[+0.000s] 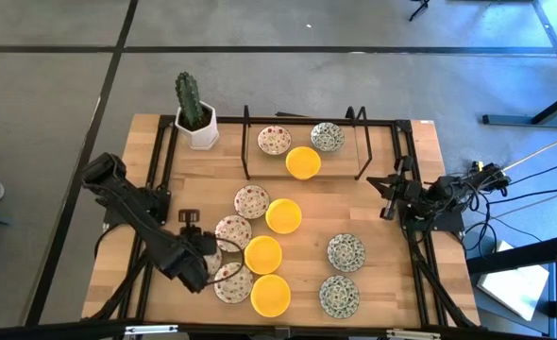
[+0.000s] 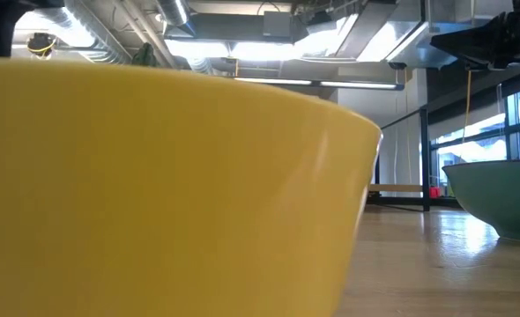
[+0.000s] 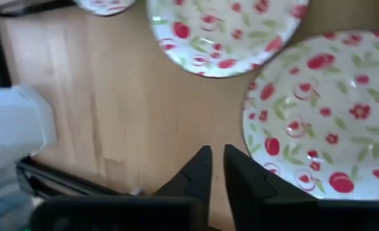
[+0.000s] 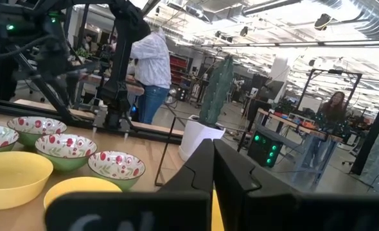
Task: Pick & Place Mini bowls
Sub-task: Stack the green patterned bowl on the green patterned bowl on the shelf
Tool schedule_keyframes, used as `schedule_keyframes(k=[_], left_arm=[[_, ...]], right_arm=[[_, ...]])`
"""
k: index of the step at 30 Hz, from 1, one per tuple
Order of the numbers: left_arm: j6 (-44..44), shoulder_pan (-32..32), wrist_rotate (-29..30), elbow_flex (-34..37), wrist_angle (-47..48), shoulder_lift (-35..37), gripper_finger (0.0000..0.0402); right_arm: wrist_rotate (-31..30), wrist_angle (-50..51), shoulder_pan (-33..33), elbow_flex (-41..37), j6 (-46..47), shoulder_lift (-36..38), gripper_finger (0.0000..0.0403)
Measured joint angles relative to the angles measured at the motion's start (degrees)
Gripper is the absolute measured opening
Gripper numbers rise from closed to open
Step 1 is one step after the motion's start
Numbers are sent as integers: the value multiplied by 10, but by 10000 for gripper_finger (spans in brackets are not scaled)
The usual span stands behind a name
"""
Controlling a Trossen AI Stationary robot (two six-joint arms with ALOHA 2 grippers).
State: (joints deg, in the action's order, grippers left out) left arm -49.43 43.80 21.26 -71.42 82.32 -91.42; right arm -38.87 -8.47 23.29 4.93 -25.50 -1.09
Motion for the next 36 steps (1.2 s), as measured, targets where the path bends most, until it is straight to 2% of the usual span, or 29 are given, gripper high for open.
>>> schedule_keyframes(k=[6, 10, 18, 22, 30, 36], left_arm=[[-74, 8, 15, 0, -10, 50, 127], [-80, 20, 24, 0, -22, 61, 186], [-97, 3, -11, 34, -29, 57, 274], [-60, -6, -39, 55, -60, 57, 291], [-22, -28, -90, 93, -124, 57, 290], [8, -45, -94, 126, -156, 57, 290]], right_arm=[[0, 0, 0, 0, 0, 0, 10], [0, 0, 0, 0, 0, 0, 10], [0, 0, 0, 0, 0, 0, 10], [0, 2, 0, 0, 0, 0, 10], [0, 2, 0, 0, 0, 0, 10], [0, 2, 0, 0, 0, 0, 10]])
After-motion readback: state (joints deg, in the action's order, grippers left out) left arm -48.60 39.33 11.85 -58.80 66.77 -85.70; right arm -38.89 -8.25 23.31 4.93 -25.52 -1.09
